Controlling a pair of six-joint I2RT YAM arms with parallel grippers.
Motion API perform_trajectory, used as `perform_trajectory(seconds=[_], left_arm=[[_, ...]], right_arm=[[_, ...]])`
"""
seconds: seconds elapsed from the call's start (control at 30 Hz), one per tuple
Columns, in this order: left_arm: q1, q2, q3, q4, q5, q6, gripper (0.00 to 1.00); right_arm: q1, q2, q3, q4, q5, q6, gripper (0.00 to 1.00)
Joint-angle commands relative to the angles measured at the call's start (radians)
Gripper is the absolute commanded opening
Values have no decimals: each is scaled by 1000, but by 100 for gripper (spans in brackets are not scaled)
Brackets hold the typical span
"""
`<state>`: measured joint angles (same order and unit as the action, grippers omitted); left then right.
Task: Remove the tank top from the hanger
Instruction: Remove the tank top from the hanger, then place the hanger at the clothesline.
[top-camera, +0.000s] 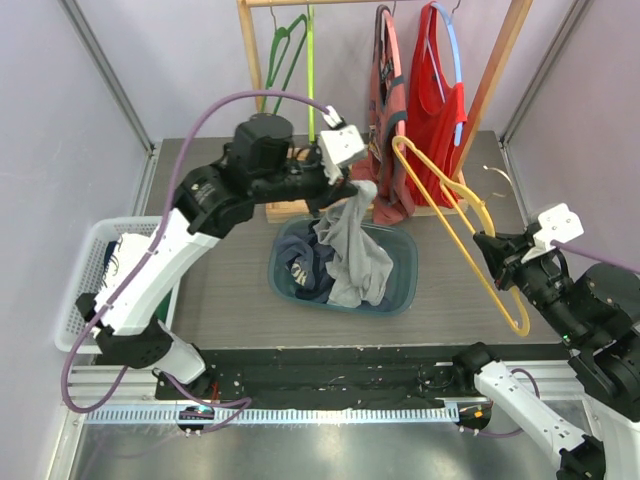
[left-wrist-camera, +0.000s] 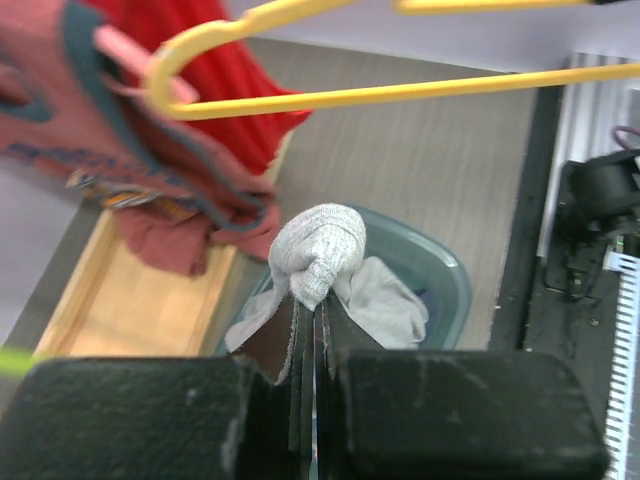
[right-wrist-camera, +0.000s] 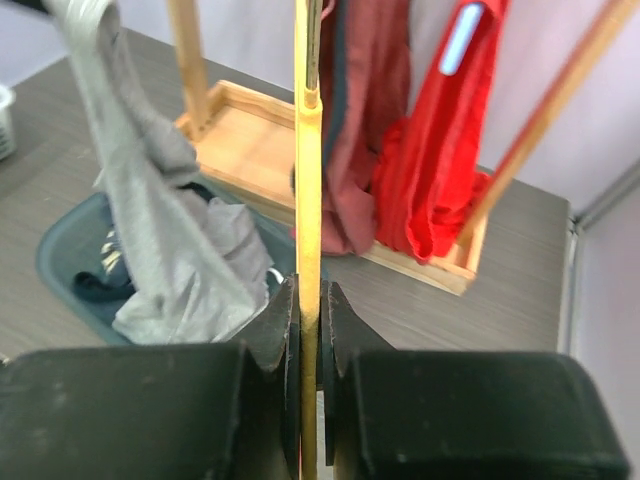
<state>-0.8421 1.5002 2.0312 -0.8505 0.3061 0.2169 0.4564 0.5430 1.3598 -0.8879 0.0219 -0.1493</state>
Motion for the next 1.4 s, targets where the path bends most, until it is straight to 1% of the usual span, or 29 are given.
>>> perform_trajectory(seconds=[0.0,0.1,0.13,0.2,0.23,0.27,0.37,0.5,0.6,0.67,0.7,0.8,0.83,0.87,0.97,1.0,1.03,1.1,1.23,1.37], left_arm=[[-81,54,58,-13,37,18,0],[-97,60,21,-19,45,19,0],[-97,58,-27,-19,44,19,1],[-98,49,-81,-22,33,30,52],[-98,45,-139,-25,22,56,70],[-98,40,-169,-28,-4,73,73],[-98,25,-262,-47,-54,136,73],[-92,3,-350,-47,-146,147,72],[-86,-8,-439,-35,-205,142,71],[-84,-12,-469,-22,-205,139,73],[-86,-14,-483,-12,-184,133,73],[-84,-6,-461,-4,-124,107,77],[-84,-3,-447,-5,-116,105,82],[-86,5,-428,-16,-110,107,85],[-77,-12,-309,-70,-110,101,92],[-77,-20,-296,-76,-119,85,94],[-78,-34,-284,-88,-122,84,100],[-77,-69,-256,-128,-140,91,100],[-78,-158,-276,-197,-165,154,99],[-75,-250,-286,-237,-191,203,100]], right_arm=[[1,31,4,101,183,37,1],[1,41,-4,118,207,43,1],[-1,49,-8,122,204,45,1],[1,57,-13,132,185,56,1],[1,63,-17,136,181,57,1],[1,67,-19,141,165,60,1],[-1,74,-16,148,132,68,1],[1,75,2,149,44,70,1],[1,81,7,150,26,73,1],[1,87,7,149,16,76,1],[-1,89,9,150,9,80,1],[1,100,15,155,-8,93,1],[1,101,18,153,-43,99,1],[1,107,36,147,-54,103,1],[1,149,83,129,-100,125,1],[1,175,94,124,-120,129,1],[1,189,105,121,-175,139,1],[1,216,131,119,-218,143,1],[1,235,160,107,-230,148,1],[1,235,174,106,-263,221,1]])
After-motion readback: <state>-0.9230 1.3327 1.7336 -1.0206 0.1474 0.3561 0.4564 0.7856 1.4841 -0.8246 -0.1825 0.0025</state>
